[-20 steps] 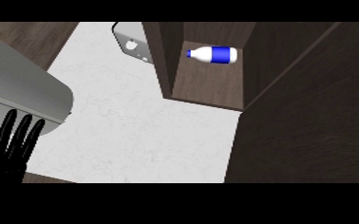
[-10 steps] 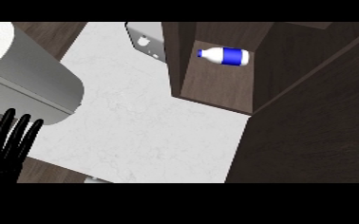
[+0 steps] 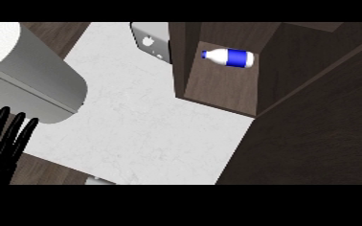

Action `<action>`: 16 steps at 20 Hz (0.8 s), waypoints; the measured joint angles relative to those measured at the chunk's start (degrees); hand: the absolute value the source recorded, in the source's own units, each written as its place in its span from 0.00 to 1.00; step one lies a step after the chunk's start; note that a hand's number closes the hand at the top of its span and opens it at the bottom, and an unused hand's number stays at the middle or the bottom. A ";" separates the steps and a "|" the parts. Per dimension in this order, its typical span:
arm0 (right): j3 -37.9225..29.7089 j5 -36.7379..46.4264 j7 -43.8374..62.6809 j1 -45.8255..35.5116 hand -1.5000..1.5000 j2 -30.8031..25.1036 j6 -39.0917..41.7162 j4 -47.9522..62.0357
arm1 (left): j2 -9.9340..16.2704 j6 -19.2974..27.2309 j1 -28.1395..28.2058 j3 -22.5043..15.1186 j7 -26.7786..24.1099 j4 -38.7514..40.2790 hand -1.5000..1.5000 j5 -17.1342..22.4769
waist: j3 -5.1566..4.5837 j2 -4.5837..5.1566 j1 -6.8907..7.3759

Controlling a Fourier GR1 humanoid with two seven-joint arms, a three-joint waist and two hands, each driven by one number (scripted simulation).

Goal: Pick up the bottled water, place it into the cabinet and close the cabinet

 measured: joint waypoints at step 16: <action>1.40 -4.42 3.69 -6.57 1.00 1.28 2.55 2.32 | 1.17 -2.02 -1.16 1.85 0.39 1.24 0.00 1.50 | -0.13 1.56 0.51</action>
